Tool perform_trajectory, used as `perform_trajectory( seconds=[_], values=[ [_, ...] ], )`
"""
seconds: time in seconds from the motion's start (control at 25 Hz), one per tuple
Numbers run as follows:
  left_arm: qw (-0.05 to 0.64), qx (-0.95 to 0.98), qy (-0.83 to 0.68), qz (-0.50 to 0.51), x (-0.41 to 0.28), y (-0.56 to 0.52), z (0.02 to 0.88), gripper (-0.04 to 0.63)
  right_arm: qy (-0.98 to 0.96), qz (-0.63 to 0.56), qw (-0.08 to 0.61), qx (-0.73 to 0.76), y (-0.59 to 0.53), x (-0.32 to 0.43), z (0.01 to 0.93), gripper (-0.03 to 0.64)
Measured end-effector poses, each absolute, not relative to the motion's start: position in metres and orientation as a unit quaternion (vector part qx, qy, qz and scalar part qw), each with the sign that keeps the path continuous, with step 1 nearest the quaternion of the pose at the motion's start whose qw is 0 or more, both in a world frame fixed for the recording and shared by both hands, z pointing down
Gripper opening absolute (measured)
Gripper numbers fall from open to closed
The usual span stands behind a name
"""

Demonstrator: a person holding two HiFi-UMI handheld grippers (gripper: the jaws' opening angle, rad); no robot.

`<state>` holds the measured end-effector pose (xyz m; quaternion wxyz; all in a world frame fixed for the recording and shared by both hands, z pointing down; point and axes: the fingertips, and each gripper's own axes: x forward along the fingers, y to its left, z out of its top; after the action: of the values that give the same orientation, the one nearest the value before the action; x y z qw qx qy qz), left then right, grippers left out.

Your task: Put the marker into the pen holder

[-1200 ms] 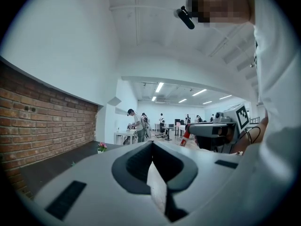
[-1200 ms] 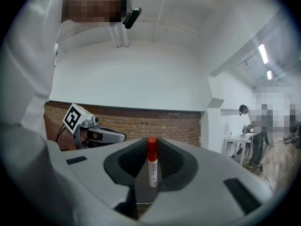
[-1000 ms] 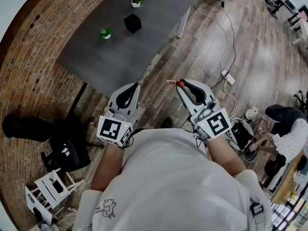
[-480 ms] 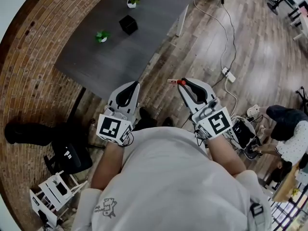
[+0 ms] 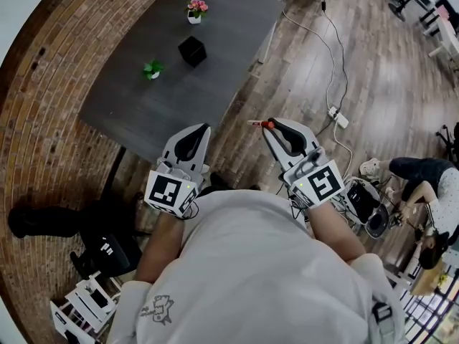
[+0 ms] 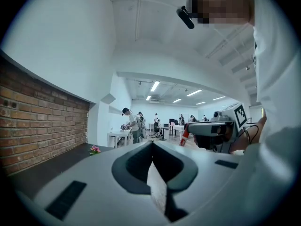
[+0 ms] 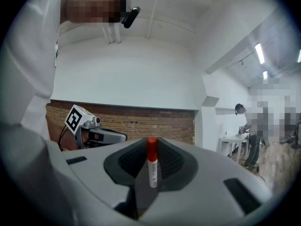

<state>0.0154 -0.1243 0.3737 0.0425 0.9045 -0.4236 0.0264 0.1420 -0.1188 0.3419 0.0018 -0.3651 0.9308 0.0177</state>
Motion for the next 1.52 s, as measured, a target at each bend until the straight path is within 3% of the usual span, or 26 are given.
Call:
perform_trajectory(
  seconds=[0.6,1.52],
  values=[
    [0.043,0.907,-0.419,0.012,-0.092,-0.174,0.365,0.011,0.93,0.021,-0.005,-0.367,-0.183,0.035,0.333,0.066],
    [0.088,0.867,-0.489,0.035,-0.139,-0.232,0.4,0.011,0.958,-0.008,-0.022,-0.287,-0.279,-0.018,0.365,0.066]
  ],
)
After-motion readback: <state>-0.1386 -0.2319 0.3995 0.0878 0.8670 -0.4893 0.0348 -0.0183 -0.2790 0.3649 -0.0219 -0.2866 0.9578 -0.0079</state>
